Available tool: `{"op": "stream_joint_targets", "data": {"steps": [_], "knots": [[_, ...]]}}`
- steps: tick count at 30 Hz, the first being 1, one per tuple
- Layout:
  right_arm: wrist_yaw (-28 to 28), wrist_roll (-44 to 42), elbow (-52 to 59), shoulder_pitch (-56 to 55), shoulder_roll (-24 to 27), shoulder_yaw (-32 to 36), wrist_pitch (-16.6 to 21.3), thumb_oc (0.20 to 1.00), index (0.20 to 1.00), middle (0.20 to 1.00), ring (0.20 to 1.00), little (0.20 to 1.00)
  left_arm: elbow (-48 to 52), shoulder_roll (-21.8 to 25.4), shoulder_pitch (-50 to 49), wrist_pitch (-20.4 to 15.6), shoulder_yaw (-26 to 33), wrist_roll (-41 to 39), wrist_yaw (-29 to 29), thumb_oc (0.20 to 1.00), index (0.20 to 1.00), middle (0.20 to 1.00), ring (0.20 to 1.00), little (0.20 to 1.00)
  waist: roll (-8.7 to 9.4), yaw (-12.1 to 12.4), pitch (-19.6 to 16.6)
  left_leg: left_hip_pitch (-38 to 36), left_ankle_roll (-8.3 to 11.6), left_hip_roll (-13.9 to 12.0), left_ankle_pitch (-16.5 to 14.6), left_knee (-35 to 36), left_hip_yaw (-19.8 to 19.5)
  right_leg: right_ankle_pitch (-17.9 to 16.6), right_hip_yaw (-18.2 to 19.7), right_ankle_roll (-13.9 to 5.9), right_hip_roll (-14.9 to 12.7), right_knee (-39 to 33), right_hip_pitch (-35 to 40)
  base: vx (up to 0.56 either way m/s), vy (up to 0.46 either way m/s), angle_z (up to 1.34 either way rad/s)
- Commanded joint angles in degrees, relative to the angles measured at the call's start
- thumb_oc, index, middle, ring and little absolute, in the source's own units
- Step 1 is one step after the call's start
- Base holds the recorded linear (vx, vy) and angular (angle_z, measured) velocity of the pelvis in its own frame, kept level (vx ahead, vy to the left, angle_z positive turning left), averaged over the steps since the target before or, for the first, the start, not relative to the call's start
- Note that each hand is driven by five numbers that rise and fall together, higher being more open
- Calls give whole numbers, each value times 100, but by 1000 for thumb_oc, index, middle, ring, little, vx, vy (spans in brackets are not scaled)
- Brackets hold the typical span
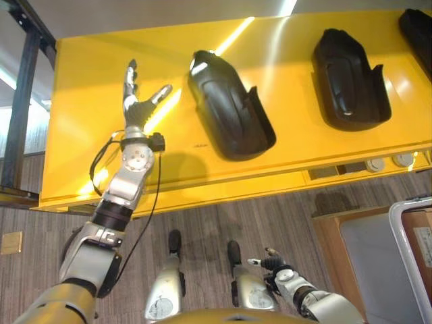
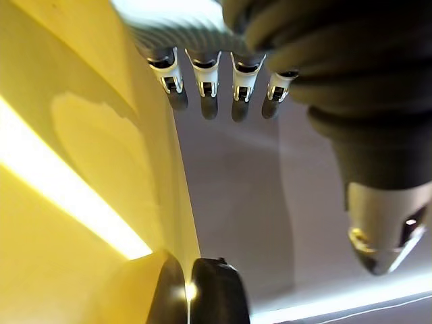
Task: Move parts from the plastic box to the shelf.
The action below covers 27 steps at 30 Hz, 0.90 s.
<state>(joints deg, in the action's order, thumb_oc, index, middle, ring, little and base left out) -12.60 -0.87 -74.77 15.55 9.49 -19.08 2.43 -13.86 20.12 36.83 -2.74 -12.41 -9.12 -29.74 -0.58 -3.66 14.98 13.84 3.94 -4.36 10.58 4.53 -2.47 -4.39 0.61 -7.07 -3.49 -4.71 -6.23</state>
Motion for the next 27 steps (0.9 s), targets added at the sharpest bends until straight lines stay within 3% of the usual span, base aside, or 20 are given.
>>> {"op": "stream_joint_targets", "data": {"steps": [1, 7, 11, 14, 19, 20, 22, 27], "knots": [[54, -210, -166, -534, -141, 78, -26, 1000, 1000, 1000, 1000, 1000, 1673, 359, -371, -780, 402, 53, 210, 1000, 1000, 1000, 1000, 1000, 206, 193, -567, -251, 210, -251, -449, 47, -198, 354, -130, -79, -293, 59, 44, 116, -24, -2], [110, -205, -156, -666, -187, 99, -19, 1000, 1000, 1000, 1000, 1000, 2501, 410, -886, -867, 85, -89, 908, 1000, 1000, 1000, 1000, 1000, 286, 229, -800, -480, 201, -259, -546, 47, -232, 447, -181, -68, -288, 62, 315, 47, -6, 21], [194, -368, -24, -764, -272, 100, 52, 1000, 1000, 1000, 1000, 1000, 2974, 434, -1229, -819, -696, -580, 1908, 1000, 1000, 1000, 1000, 1000, 361, 193, -993, -646, 191, -281, -633, 47, -210, 481, -201, -72, -281, 67, 455, 12, 2, 2], [242, -378, 6, -826, -300, 47, 62, 1000, 1000, 1000, 1000, 1000, 3040, 434, -1238, -783, -999, -755, 2240, 1000, 1000, 1000, 1000, 1000, 392, 162, -1042, -689, 188, -298, -661, 47, -181, 477, -195, -75, -283, 62, 476, -3, 4, -5], [278, -491, -35, -894, -322, 54, 79, 1000, 1000, 1000, 1000, 1000, 2493, 222, -1046, -509, -2067, -704, 2918, 1000, 1000, 1000, 1000, 1000, 446, 68, -1063, -692, 159, -329, -694, 47, -114, 442, -136, -93, -269, 59, 438, -22, -2, -8], [285, -496, -58, -899, -321, 48, 79, 1000, 1000, 1000, 1000, 1000, 2508, 232, -1017, -491, -2169, -728, 3026, 809, 809, 809, 809, 809, 448, 57, -1056, -688, 155, -334, -694, 47, -105, 435, -126, -95, -266, 58, 425, -38, 10, -13], [305, -486, -101, -928, -329, 6, 72, 1000, 1000, 1000, 1000, 1000, 2502, 220, -939, -430, -2412, -802, 3215, 200, 200, 200, 200, 200, 454, 22, -1029, -665, 148, -331, -695, 47, -70, 399, -109, -100, -260, 37, 377, -33, 7, -9], [251, -550, -172, -917, -293, -9, 51, 1000, 1000, 1000, 1000, 1000, 1639, -241, -971, -292, -3032, -1215, 3409, 200, 200, 200, 200, 200, 456, -53, -837, -525, 132, -336, -649, 47, 9, 292, -40, -121, -268, 11, 170, -63, 12, -12]]}}
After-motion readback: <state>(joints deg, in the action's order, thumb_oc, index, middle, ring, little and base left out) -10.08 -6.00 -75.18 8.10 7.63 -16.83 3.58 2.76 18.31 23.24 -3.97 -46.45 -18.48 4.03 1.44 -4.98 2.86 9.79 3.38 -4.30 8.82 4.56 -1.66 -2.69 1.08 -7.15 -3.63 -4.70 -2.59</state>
